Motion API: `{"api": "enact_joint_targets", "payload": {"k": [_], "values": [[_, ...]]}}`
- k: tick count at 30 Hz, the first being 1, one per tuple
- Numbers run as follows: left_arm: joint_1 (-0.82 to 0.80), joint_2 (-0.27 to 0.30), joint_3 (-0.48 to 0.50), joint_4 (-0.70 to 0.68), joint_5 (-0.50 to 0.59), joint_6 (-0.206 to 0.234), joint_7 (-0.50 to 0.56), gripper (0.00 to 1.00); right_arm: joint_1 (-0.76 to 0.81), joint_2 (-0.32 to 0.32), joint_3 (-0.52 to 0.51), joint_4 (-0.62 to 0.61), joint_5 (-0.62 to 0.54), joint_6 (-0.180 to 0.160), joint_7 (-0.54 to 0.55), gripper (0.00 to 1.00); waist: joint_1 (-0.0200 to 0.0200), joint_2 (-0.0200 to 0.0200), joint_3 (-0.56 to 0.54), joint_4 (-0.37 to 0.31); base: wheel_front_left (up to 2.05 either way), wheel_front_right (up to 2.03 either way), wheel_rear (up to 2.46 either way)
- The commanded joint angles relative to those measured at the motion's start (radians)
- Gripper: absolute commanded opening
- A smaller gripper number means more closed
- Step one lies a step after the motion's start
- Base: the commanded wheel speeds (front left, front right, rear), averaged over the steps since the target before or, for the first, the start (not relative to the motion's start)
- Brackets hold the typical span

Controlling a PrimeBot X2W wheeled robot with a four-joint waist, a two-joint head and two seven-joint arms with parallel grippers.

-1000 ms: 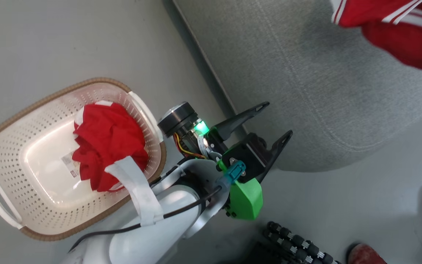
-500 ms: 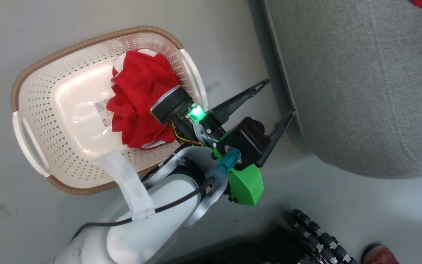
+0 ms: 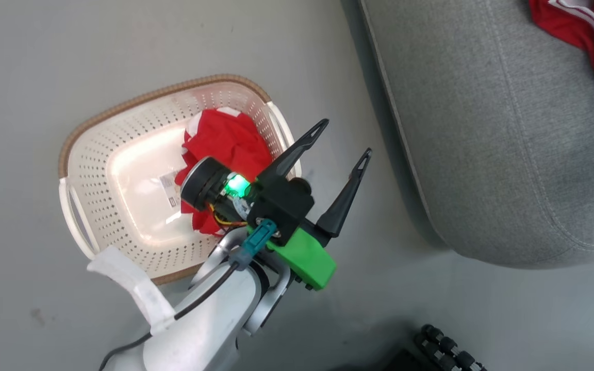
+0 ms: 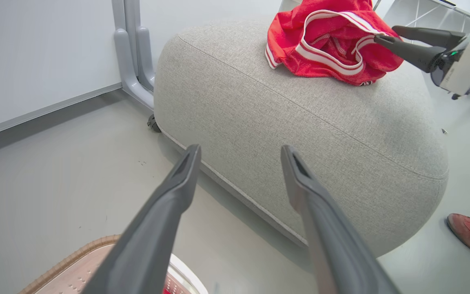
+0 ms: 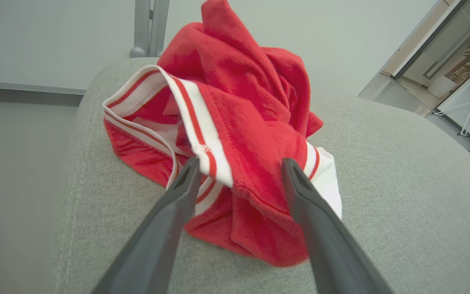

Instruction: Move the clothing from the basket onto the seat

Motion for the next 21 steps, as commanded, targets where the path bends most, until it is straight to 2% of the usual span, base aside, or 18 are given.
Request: {"api": "enact_joint_targets", "payload": {"k": [1, 5, 9, 12, 15, 21], "values": [[0.040, -0.005, 0.011, 0.011, -0.021, 0.010, -0.032, 1.00, 0.055, 0.024, 0.014, -0.024, -0.016, -0.001, -0.002, 1.00, -0.0001, 0.0000, -0.145, 0.018, 0.00, 0.00, 0.00], [0.124, -0.014, 0.048, 0.046, -0.064, 0.040, -0.127, 1.00, 0.158, 0.064, 0.085, -0.076, -0.013, -0.001, -0.002, 1.00, -0.0001, 0.0000, -0.248, 0.056, 0.00, 0.00, 0.00], [0.205, -0.016, 0.093, 0.094, -0.088, 0.092, -0.215, 1.00, 0.239, 0.096, 0.153, -0.087, -0.005, -0.001, -0.002, 1.00, -0.0001, 0.0000, -0.343, 0.107, 0.00, 0.00, 0.00], [0.278, -0.036, 0.140, 0.127, -0.128, 0.125, -0.253, 1.00, 0.280, 0.116, 0.193, -0.089, 0.008, -0.001, -0.002, 1.00, -0.0001, 0.0000, -0.408, 0.147, 0.00, 0.00, 0.00], [0.337, -0.044, 0.195, 0.149, -0.151, 0.138, -0.271, 1.00, 0.324, 0.136, 0.219, -0.090, 0.018, -0.001, -0.002, 1.00, -0.0001, 0.0000, -0.472, 0.187, 0.00, 0.00, 0.00], [0.463, -0.051, 0.314, 0.117, -0.071, 0.153, -0.273, 1.00, 0.379, 0.194, 0.260, -0.068, 0.014, -0.001, -0.002, 1.00, -0.0001, 0.0000, -0.583, 0.235, 0.00, 0.00, 0.00]]}}
